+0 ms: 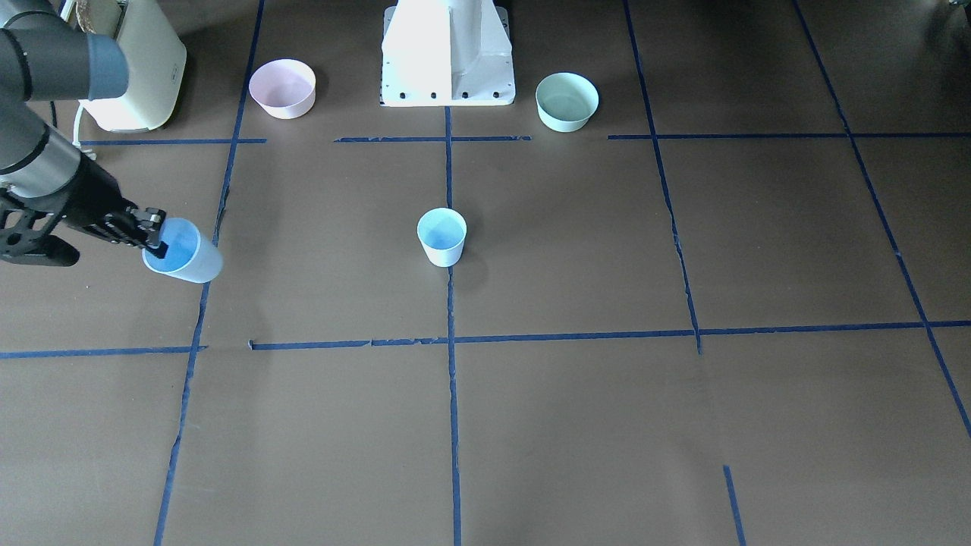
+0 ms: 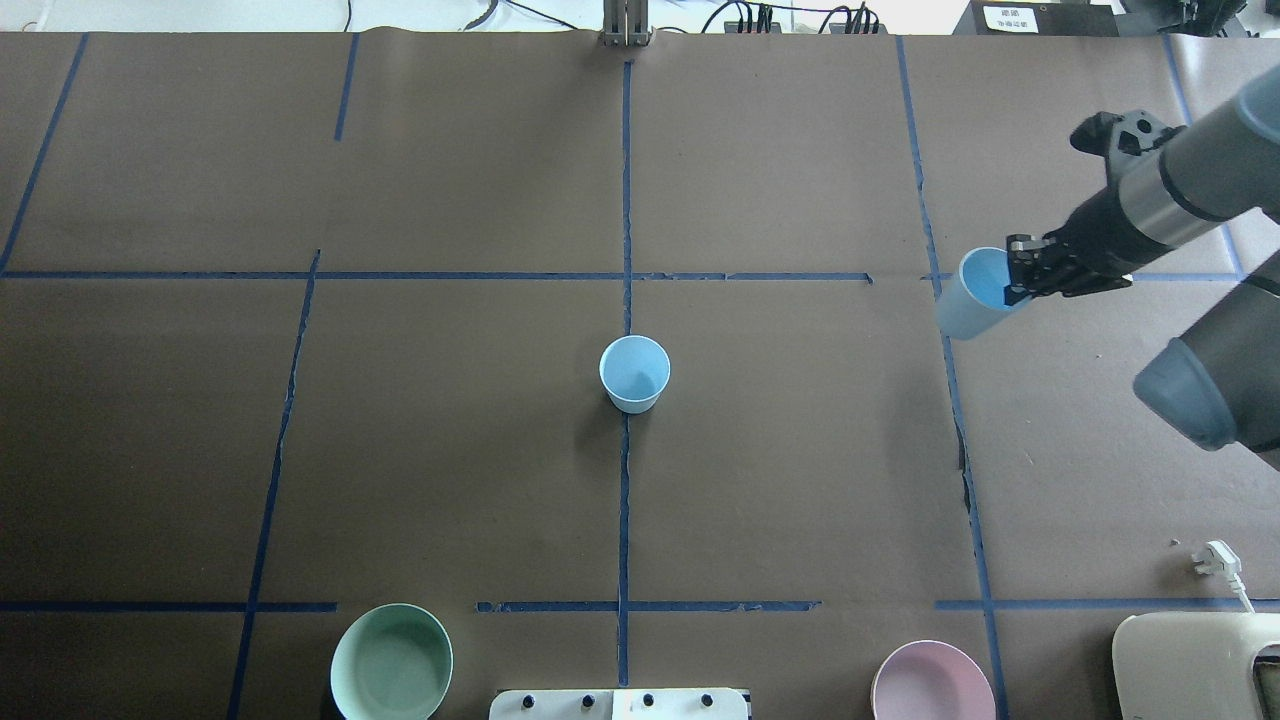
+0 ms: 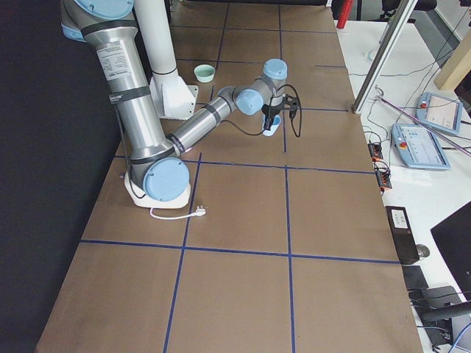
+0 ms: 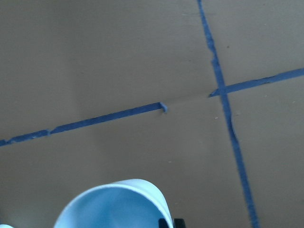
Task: Stack blue cups with both arms
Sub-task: 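Carry the cup with the right gripper over the center cup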
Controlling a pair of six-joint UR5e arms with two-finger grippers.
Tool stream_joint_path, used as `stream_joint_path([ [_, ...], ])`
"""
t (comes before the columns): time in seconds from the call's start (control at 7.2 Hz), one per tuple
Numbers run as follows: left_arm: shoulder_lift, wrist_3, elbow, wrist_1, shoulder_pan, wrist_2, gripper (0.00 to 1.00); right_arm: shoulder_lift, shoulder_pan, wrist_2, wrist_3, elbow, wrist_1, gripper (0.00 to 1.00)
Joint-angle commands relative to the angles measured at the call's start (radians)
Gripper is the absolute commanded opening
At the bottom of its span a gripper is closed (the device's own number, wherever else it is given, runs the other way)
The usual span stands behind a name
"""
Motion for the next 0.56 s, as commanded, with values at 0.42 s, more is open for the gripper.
stream_joint_path([
  [0.42,-0.002,-0.048,-0.012,0.0,0.003,-0.001,1.0,0.327,-0.316,-0.338,0.362,-0.076,-0.153,0.0],
])
